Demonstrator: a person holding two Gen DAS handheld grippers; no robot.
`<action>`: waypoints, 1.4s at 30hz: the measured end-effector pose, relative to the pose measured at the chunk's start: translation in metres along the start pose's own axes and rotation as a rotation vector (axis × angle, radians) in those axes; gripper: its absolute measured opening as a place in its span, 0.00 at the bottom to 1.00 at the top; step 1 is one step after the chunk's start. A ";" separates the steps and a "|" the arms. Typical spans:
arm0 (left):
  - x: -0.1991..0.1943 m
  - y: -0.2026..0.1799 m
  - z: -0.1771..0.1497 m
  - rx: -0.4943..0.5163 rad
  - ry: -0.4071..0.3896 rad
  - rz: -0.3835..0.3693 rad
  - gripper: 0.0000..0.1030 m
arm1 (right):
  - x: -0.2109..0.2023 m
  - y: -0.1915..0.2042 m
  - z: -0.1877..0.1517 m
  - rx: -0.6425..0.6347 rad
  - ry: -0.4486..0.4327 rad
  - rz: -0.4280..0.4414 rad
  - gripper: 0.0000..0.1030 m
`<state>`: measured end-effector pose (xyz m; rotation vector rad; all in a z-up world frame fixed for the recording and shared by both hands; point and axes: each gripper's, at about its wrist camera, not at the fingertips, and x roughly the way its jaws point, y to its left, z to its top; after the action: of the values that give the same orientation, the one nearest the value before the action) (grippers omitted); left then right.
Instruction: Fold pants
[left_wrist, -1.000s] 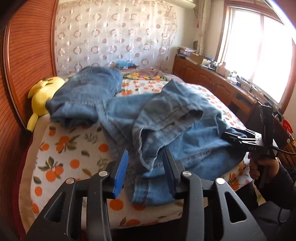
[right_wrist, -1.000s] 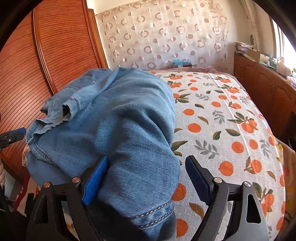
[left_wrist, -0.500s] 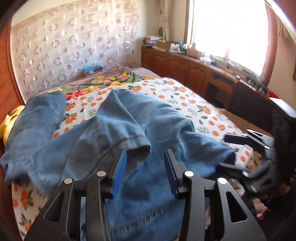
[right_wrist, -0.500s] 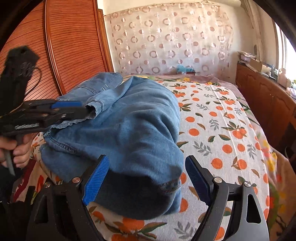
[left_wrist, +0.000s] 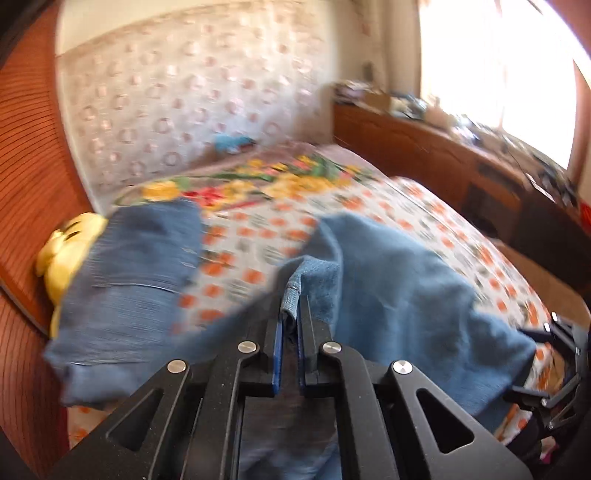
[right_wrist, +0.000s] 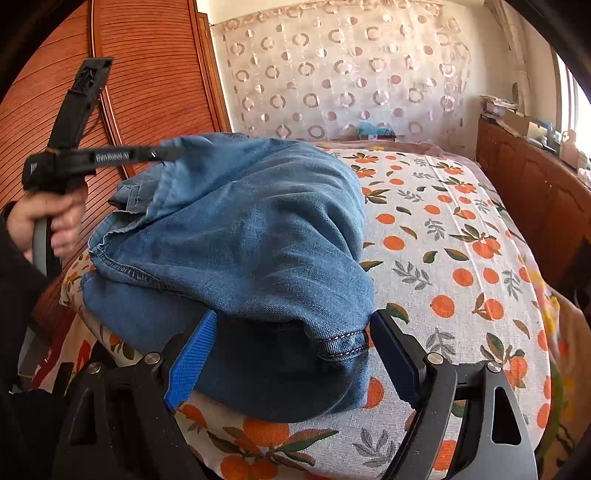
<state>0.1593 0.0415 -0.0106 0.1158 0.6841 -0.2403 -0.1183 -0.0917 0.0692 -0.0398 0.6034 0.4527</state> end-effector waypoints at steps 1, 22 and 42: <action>-0.001 0.011 0.003 -0.014 -0.006 0.017 0.07 | 0.001 0.000 0.000 0.001 0.000 0.000 0.83; -0.044 0.030 -0.097 -0.096 0.076 -0.039 0.44 | -0.010 0.007 0.005 -0.060 -0.010 -0.028 0.76; -0.048 0.032 -0.129 -0.186 0.064 -0.095 0.07 | 0.009 0.034 0.018 -0.252 0.065 -0.034 0.08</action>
<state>0.0524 0.1050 -0.0782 -0.0871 0.7728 -0.2639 -0.1166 -0.0547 0.0820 -0.3050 0.6057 0.4942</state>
